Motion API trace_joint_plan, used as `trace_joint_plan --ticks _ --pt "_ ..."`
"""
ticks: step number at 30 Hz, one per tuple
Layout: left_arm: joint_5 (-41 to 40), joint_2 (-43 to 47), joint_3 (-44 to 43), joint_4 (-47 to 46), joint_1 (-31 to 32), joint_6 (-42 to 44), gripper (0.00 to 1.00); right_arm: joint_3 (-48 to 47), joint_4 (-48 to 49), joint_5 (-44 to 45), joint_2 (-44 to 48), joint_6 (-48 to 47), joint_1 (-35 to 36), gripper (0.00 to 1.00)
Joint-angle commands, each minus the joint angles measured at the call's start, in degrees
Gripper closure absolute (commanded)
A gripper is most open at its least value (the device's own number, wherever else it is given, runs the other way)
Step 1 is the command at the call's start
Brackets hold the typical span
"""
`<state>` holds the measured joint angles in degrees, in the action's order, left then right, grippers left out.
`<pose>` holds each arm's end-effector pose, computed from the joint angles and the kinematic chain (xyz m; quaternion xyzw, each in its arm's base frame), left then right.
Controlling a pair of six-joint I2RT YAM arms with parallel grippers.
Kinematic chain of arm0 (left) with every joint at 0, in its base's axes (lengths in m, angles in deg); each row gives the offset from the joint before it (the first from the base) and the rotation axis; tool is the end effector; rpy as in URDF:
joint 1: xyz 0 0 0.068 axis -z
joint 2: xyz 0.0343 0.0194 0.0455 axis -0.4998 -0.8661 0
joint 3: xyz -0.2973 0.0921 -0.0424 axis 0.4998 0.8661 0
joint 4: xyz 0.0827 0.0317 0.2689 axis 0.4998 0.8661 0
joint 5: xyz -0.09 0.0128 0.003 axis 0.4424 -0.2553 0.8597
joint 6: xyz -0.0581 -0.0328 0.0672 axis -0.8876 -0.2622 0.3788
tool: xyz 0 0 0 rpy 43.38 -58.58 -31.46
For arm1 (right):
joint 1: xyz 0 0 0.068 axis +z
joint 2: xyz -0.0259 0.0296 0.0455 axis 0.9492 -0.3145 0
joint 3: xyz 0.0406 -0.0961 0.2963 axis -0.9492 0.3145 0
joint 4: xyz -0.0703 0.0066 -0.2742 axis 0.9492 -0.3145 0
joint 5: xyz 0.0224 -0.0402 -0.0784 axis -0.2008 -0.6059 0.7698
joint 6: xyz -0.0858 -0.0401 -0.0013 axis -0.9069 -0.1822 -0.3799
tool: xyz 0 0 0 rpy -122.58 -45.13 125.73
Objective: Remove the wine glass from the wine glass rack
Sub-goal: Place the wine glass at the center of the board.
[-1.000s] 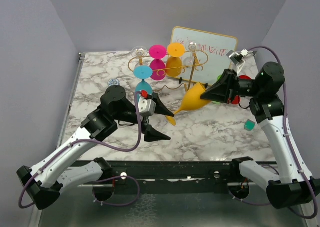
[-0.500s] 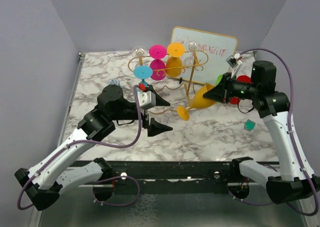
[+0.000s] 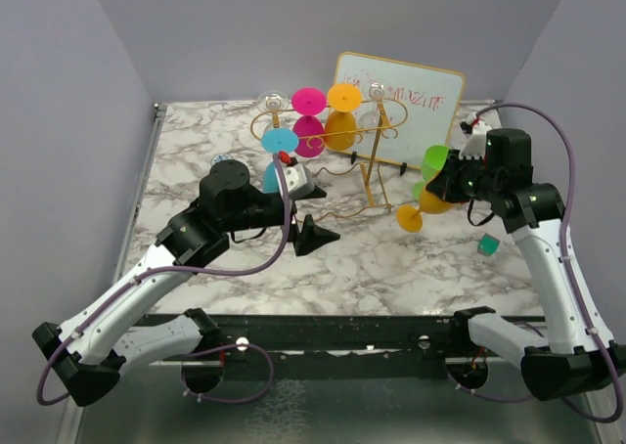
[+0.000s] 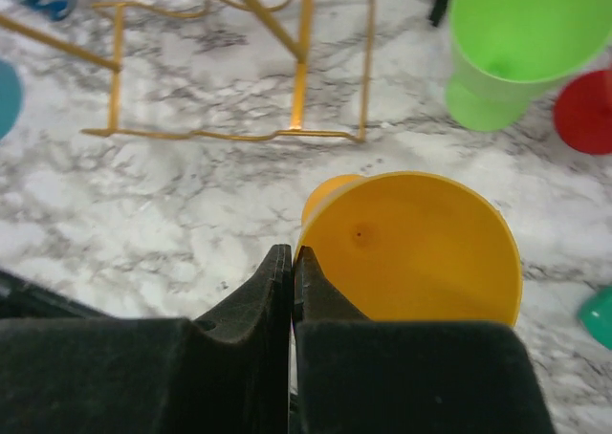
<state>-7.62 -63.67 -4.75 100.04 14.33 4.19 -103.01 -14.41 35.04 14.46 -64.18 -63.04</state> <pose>0.1443 -0.2087 0.4335 0.4689 0.5911 -0.4287 0.4970 0.2372 0.0635 0.3992 -0.0645 0.8849 0.2107 0.4103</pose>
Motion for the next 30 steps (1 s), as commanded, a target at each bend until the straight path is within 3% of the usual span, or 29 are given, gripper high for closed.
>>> trace_joint_plan --ticks 1,4,11,23,30 --pt "-12.0 1.6 0.0 -2.1 -0.1 -5.2 0.01 2.3 1.4 16.2 -0.4 3.3 0.2 1.0" --pt "-18.1 3.0 4.0 -7.3 -0.1 -8.8 0.01 4.8 4.0 20.3 -0.8 4.6 0.2 1.0" --pt "-14.8 4.3 5.3 -9.1 -0.1 -9.7 0.01 4.1 4.6 27.4 -4.2 3.7 0.2 1.0" --pt "-19.1 8.2 6.5 -9.4 -0.1 -9.9 0.01 2.0 9.6 27.5 -15.1 4.5 0.6 1.0" --pt "-21.1 10.2 8.8 -9.5 -0.1 -10.2 0.01 2.9 10.9 31.2 -16.7 5.2 3.5 1.0"
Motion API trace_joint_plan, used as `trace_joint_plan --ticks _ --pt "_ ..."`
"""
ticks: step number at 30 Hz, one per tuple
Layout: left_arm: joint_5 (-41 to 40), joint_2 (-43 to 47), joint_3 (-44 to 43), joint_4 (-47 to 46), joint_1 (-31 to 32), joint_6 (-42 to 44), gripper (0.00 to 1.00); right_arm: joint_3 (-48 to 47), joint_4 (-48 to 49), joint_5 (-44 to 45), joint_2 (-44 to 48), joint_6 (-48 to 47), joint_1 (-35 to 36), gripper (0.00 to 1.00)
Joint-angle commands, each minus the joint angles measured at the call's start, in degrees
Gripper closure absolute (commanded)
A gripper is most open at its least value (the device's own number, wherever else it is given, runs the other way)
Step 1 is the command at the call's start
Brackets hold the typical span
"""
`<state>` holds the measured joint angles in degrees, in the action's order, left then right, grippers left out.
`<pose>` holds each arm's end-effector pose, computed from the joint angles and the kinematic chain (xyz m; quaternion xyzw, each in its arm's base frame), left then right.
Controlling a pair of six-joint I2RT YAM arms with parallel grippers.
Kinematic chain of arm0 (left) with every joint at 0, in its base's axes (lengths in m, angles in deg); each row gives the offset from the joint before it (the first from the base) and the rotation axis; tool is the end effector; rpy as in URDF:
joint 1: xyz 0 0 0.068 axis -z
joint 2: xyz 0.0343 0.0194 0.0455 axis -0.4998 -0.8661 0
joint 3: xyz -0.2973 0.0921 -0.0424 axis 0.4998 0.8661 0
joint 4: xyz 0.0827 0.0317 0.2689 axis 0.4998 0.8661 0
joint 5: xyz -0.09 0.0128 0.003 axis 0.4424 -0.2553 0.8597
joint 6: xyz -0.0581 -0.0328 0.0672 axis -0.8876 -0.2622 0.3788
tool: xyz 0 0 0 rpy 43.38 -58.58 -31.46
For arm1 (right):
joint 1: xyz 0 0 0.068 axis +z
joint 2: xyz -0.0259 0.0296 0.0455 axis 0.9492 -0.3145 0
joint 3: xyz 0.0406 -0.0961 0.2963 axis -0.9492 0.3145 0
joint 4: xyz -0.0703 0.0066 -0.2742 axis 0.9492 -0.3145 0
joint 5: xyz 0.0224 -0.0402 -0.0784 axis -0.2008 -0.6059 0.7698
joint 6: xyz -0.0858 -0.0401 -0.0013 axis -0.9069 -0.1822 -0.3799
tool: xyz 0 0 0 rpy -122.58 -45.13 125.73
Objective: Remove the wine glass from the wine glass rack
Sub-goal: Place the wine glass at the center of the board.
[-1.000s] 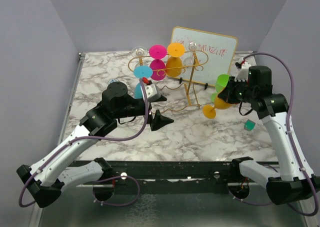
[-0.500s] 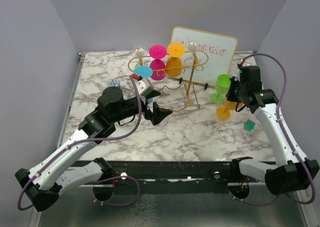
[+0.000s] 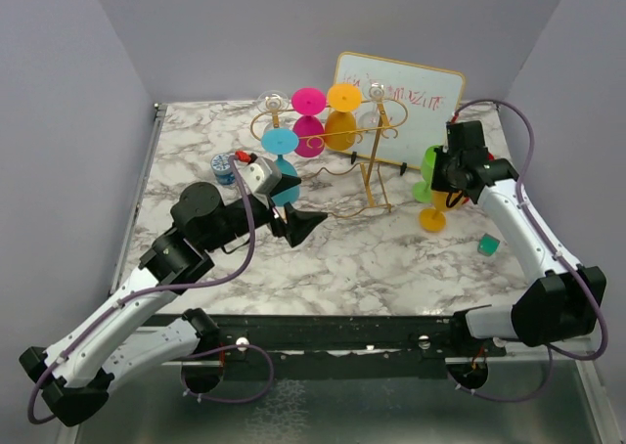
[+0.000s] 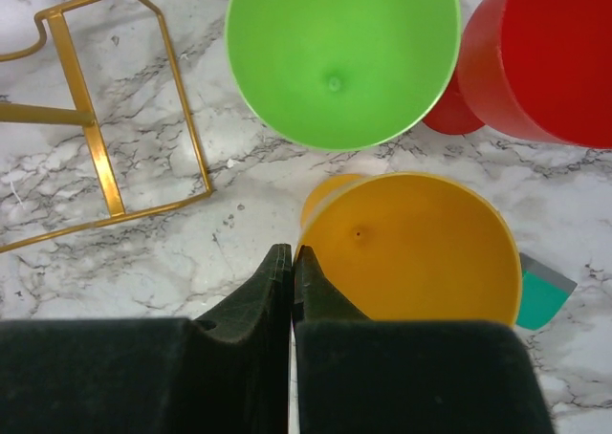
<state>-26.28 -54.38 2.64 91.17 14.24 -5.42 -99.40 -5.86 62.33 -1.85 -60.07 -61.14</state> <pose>0.1421 -0.1710 0.4382 0.3176 0.6245 -0.3898 0.5977 0.3266 0.0474 0.3134 0.0522 0.9317 0.0029 0.3594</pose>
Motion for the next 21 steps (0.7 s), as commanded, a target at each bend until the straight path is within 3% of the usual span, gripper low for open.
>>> trace_joint_plan --ticks 1,12,21 --pt "-2.5 0.7 1.5 -0.8 0.0 -0.4 0.01 -0.4 2.8 4.4 -0.5 1.3 2.0 1.0" --pt "-3.2 -0.2 0.9 1.1 0.0 -0.2 0.01 3.4 5.6 8.4 -0.4 2.7 4.3 1.0" --pt "-2.9 -0.9 0.3 0.6 0.0 -0.1 0.01 5.1 6.7 5.9 -0.7 3.5 4.8 0.96"
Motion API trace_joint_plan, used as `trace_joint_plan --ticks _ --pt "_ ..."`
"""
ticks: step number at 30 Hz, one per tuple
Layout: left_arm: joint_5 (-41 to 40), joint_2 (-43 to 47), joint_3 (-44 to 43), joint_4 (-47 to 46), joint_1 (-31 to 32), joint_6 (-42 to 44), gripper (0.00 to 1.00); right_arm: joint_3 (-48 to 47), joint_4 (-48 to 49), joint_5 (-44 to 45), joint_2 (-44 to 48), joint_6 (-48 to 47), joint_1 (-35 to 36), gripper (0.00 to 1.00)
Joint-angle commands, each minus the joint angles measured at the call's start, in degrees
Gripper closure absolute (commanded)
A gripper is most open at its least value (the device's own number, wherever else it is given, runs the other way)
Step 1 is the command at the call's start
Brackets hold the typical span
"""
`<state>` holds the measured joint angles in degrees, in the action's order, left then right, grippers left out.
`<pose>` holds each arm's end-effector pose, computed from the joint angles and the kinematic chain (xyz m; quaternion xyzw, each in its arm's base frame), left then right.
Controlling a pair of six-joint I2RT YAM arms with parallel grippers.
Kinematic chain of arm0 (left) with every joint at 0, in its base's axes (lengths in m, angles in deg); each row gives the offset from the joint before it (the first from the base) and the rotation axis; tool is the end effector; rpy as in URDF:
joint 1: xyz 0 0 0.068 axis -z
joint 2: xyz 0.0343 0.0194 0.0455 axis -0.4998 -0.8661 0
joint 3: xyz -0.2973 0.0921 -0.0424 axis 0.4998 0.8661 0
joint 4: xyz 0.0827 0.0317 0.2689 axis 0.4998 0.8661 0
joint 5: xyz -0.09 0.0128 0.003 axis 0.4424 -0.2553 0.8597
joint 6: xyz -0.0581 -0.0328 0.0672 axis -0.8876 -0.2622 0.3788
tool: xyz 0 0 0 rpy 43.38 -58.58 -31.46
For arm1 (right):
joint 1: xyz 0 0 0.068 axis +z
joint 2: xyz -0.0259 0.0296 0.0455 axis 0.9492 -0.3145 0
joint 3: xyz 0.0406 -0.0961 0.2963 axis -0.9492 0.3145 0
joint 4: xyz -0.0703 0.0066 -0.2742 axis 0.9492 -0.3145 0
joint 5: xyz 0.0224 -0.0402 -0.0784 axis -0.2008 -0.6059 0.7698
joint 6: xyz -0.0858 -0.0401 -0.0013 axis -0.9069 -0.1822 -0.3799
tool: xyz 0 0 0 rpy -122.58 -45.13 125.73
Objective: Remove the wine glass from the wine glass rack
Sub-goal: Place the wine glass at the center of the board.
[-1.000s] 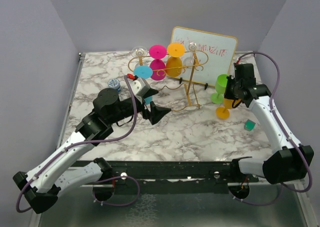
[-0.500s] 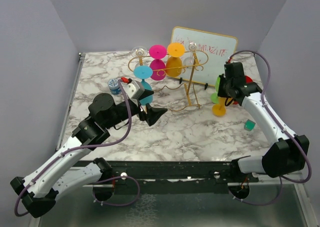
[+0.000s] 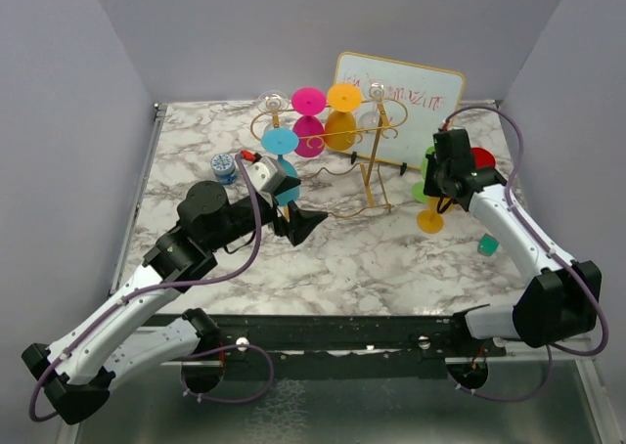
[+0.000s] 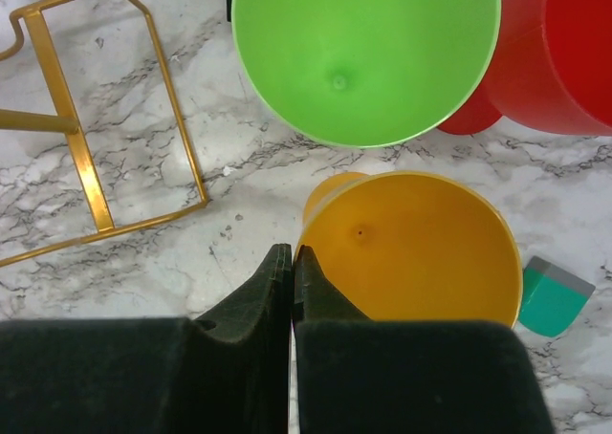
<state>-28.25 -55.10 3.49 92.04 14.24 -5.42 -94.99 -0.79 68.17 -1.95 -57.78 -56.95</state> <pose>0.1485 -0.1732 0.4271 0.3097 0.6446 -0.3749 0.5899 0.3256 0.0632 0.2943 0.0552 0.9257 -0.0216 0.3737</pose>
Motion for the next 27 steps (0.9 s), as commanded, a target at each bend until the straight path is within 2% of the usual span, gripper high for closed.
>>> trace_joint_plan --ticks 1,4,7,9,12,21,23,27 --pt "-0.8 -0.4 -0.5 -0.2 0.0 -0.2 0.01 0.5 1.2 0.1 -1.0 1.5 0.6 0.94" --pt "-0.9 -0.4 -0.7 0.1 0.0 -0.3 0.01 1.1 1.5 -0.4 -0.5 1.8 0.7 0.83" --pt "-1.6 -0.4 -1.0 0.5 0.0 -0.1 0.01 1.7 2.6 -0.8 0.9 1.6 0.7 0.81" --pt "-2.0 -0.4 -1.0 0.2 0.0 0.0 0.01 2.1 3.7 -0.6 1.3 1.1 0.7 0.85" --pt "-2.0 -0.4 -1.0 -0.2 0.0 -0.1 0.01 1.8 4.6 -0.1 0.4 0.4 0.7 0.98" --pt "-2.2 0.2 -0.7 0.3 0.0 -0.4 0.01 0.5 5.9 -0.1 -1.4 -0.3 0.7 0.99" --pt "-2.4 0.3 -0.7 0.2 0.0 -0.3 0.01 0.4 5.9 -0.7 -1.6 -0.6 0.7 0.97" --pt "-2.1 -0.1 -1.2 0.4 0.0 -0.1 0.01 -0.6 4.2 -1.1 -1.5 -0.4 0.7 0.84"
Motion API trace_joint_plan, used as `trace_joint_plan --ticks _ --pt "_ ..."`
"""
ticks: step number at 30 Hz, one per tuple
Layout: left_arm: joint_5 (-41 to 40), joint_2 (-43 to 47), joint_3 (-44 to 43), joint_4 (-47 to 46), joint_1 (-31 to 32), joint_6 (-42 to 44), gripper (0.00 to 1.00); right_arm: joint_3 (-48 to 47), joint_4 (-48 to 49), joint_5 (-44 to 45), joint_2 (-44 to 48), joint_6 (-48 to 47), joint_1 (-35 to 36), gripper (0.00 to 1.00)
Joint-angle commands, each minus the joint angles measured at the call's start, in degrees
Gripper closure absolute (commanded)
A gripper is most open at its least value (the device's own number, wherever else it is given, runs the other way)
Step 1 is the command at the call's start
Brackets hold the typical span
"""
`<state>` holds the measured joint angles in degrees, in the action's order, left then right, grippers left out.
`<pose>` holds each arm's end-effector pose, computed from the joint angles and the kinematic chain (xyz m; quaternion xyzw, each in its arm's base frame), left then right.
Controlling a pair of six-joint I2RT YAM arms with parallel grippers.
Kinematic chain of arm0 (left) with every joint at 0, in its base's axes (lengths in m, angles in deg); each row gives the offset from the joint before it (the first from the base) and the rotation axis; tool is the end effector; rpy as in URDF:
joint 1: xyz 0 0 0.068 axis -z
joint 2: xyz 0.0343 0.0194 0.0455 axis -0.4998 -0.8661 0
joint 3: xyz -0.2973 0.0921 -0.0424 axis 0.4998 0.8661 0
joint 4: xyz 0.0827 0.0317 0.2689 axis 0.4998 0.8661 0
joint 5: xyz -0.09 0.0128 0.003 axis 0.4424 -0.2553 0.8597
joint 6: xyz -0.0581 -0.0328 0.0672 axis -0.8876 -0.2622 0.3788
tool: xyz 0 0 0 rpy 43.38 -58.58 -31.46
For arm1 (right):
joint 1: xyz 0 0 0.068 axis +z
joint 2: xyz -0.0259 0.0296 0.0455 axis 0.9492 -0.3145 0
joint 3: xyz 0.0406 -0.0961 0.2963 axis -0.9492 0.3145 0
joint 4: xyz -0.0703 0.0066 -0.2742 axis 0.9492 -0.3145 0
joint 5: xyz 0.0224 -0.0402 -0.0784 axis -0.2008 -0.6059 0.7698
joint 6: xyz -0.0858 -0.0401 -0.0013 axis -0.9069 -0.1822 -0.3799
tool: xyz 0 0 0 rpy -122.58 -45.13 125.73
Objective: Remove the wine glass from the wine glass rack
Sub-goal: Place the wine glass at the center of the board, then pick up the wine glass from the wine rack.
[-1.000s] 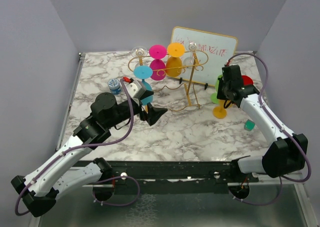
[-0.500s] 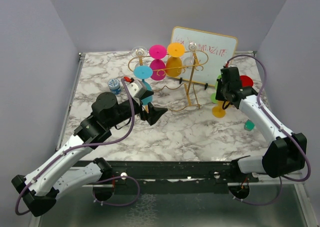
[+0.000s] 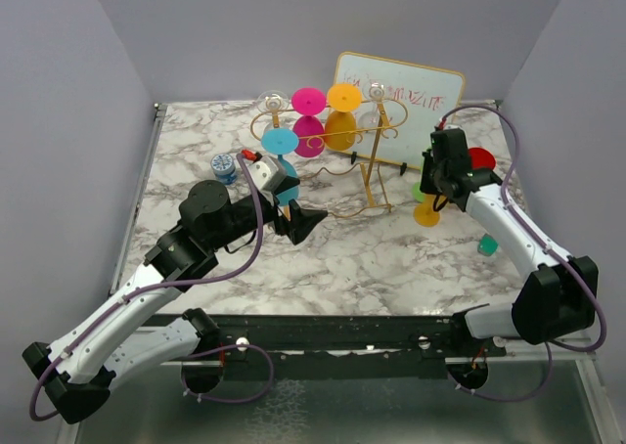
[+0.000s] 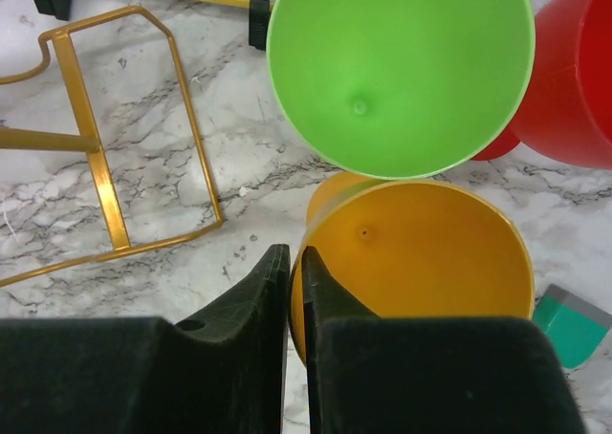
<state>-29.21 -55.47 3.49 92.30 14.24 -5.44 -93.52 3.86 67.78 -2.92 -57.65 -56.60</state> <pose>0.1512 -0.1739 0.4250 0.3051 0.6509 -0.3687 0.5893 0.3341 0.0681 0.2877 0.0544 0.9191 -0.0114 0.3900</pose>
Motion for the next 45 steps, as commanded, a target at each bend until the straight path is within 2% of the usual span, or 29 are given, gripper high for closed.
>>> trace_joint_plan --ticks 1,5,11,20,24,30,34,40,45 --pt "-1.0 0.2 -1.2 0.1 0.0 -0.1 0.01 -2.1 -0.6 -0.8 -0.4 -0.6 0.3 0.81" --pt "-0.8 0.0 -1.2 0.2 0.0 -0.3 0.01 -3.1 -1.5 -0.6 0.3 -0.9 0.3 0.62" --pt "-0.1 0.1 -2.3 0.3 0.0 -0.3 0.01 -7.3 -5.1 -1.7 2.3 -1.3 0.3 0.51" --pt "-5.4 1.2 -2.6 0.1 0.0 -0.3 0.02 -9.1 -8.2 -6.7 10.6 -0.2 0.3 0.49" --pt "-8.8 1.7 -3.7 1.0 0.0 1.0 0.03 -7.0 -4.4 -14.7 14.5 2.1 0.3 0.49" --pt "-12.5 -1.5 -13.0 11.3 0.0 0.9 0.01 -4.3 1.9 -32.0 17.0 7.7 0.3 0.48" --pt "-13.6 -1.8 -16.2 13.4 0.0 -0.6 0.01 -2.2 4.6 -38.9 17.6 10.0 0.4 0.47" --pt "-22.6 -4.5 -22.0 20.7 -0.1 -4.9 0.01 -1.4 4.1 -39.5 18.8 11.0 0.3 0.46" --pt "-28.5 -7.0 -26.5 25.1 -0.4 -10.0 0.06 -3.8 0.2 -36.9 18.8 9.8 0.3 0.46"
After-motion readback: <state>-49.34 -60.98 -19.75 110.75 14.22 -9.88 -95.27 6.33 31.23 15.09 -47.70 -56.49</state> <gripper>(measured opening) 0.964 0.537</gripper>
